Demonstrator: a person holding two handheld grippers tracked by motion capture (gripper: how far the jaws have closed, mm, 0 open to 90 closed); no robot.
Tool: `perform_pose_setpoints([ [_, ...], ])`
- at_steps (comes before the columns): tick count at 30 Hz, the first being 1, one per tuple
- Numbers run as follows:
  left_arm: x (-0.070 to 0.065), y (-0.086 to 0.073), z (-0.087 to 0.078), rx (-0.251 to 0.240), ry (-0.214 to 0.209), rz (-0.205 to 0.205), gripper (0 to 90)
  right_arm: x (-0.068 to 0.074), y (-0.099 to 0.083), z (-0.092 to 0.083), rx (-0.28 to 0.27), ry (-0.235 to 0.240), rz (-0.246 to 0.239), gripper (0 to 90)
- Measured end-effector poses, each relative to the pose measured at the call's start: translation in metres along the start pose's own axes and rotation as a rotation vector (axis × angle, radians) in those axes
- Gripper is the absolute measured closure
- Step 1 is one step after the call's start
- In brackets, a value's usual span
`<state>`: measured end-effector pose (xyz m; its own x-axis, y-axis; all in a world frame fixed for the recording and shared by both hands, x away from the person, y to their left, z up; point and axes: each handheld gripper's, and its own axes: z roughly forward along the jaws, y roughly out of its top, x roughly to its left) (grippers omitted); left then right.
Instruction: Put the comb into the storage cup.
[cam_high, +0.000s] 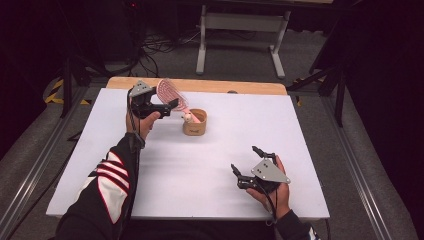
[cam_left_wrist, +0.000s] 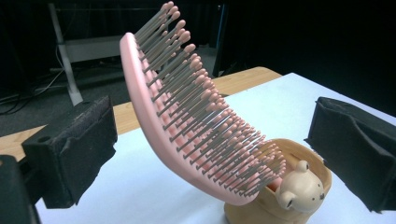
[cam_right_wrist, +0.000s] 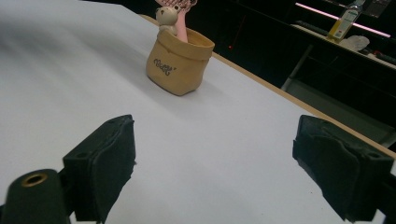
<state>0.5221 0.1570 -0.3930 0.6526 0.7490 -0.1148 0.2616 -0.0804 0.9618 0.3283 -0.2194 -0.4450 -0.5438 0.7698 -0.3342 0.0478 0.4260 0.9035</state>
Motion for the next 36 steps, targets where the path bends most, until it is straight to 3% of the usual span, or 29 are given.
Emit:
perform_pose_setpoints([
  [16, -0.005, -0.008, -0.019, 0.017, 0.021, 0.108, 5.1, 0.001, 0.0, 0.001, 0.005, -0.002, -0.002, 13.2],
  [36, -0.006, -0.034, -0.03, 0.047, 0.023, 0.151, 5.5, 0.002, 0.0, 0.002, 0.013, -0.003, -0.002, 13.3],
])
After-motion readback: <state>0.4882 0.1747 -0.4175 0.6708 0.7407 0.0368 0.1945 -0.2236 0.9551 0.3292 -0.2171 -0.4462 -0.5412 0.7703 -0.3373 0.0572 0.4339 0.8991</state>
